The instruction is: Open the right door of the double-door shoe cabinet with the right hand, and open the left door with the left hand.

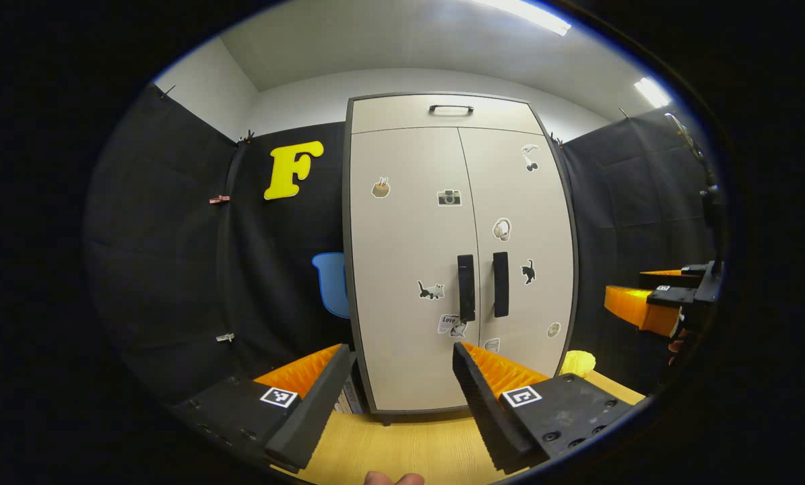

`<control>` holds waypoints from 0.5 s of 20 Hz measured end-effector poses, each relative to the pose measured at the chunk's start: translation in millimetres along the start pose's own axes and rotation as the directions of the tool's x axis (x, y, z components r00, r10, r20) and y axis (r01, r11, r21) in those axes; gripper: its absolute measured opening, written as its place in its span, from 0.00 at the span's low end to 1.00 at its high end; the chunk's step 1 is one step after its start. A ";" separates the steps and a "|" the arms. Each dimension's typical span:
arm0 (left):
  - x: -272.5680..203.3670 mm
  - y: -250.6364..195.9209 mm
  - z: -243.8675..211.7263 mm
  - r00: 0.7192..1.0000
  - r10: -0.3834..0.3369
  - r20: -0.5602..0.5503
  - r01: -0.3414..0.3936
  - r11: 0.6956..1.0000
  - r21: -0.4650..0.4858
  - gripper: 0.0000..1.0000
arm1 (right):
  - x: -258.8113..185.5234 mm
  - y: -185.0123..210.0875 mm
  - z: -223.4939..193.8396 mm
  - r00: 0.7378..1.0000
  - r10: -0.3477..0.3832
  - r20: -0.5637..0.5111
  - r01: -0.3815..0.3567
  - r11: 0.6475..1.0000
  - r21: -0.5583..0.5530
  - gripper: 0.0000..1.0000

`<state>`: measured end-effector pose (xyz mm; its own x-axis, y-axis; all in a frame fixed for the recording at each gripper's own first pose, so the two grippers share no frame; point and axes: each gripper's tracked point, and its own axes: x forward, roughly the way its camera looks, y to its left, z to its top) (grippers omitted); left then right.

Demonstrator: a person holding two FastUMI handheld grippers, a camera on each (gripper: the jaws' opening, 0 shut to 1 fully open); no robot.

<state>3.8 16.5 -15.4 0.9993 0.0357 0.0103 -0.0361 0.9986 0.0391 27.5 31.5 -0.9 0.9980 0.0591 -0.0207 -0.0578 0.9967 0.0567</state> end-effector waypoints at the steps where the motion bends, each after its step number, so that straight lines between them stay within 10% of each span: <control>1: 1.1 0.0 -0.7 1.000 -0.002 -0.002 0.002 1.000 -0.004 0.95 | 6.0 3.3 4.8 1.000 0.009 0.012 -0.009 1.000 0.002 0.97; 10: 3.3 17.3 -14.1 1.000 0.005 -0.020 -0.005 1.000 -0.013 0.95 | 75.6 30.1 24.2 0.999 0.037 0.039 -0.038 0.998 0.049 0.97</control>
<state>6.6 34.4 -28.8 0.9991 0.0413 -0.0095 -0.0410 0.9988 0.0263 101.8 64.6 23.3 0.9954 0.0932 0.0205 -0.0949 0.9898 0.1063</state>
